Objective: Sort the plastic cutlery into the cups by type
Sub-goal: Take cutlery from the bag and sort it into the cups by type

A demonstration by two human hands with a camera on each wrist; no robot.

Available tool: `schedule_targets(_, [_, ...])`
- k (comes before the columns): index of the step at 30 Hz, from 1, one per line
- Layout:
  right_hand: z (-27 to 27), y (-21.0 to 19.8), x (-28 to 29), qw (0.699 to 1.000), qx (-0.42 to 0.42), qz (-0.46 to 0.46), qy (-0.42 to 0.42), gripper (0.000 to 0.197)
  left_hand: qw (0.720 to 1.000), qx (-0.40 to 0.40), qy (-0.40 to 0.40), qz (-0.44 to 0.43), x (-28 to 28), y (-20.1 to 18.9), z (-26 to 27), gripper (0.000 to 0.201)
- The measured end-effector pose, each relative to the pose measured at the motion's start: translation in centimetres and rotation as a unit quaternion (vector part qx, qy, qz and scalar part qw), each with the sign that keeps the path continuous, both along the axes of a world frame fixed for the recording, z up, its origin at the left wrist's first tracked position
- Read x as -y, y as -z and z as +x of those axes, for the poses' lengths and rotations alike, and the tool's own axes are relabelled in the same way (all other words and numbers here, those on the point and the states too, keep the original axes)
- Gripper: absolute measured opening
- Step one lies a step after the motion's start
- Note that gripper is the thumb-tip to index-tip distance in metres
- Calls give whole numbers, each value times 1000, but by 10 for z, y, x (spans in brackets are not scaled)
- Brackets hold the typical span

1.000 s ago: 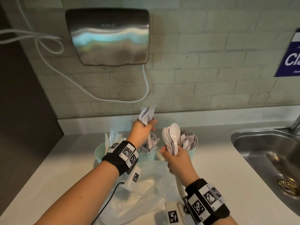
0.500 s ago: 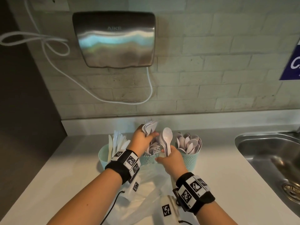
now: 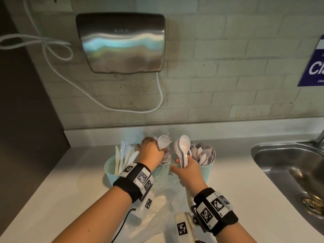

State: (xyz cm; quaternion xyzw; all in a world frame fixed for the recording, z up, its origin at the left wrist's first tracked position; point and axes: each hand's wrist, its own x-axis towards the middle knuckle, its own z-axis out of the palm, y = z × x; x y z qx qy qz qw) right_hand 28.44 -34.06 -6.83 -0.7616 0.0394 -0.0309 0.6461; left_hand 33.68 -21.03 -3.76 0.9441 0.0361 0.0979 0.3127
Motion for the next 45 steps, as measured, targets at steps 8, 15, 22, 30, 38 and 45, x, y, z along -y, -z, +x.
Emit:
schedule_targets(8, [-6, -7, -3, 1000, 14, 6, 1, 26, 960, 54, 55, -268, 13, -19, -13, 13])
schedule_targets(15, [-11, -9, -4, 1000, 22, 16, -2, 25, 982, 22, 0, -185, 6, -2, -6, 17])
schedule_targets(22, [-12, -13, -1, 999, 27, 17, -7, 25, 966, 68, 5, -251, 3, -12, -12, 61])
schedule_targets(30, [-11, -15, -1, 1000, 19, 15, -11, 23, 991, 67, 4, -114, -1, -8, -10, 30])
schedule_targets(38, [-11, -16, 0, 999, 27, 20, -16, 22, 977, 158, 120, -75, 3, -25, -14, 67])
schedule_targets(45, [-11, -14, 2, 999, 27, 29, -10, 21, 977, 104, 184, 39, 2, -30, -2, 17])
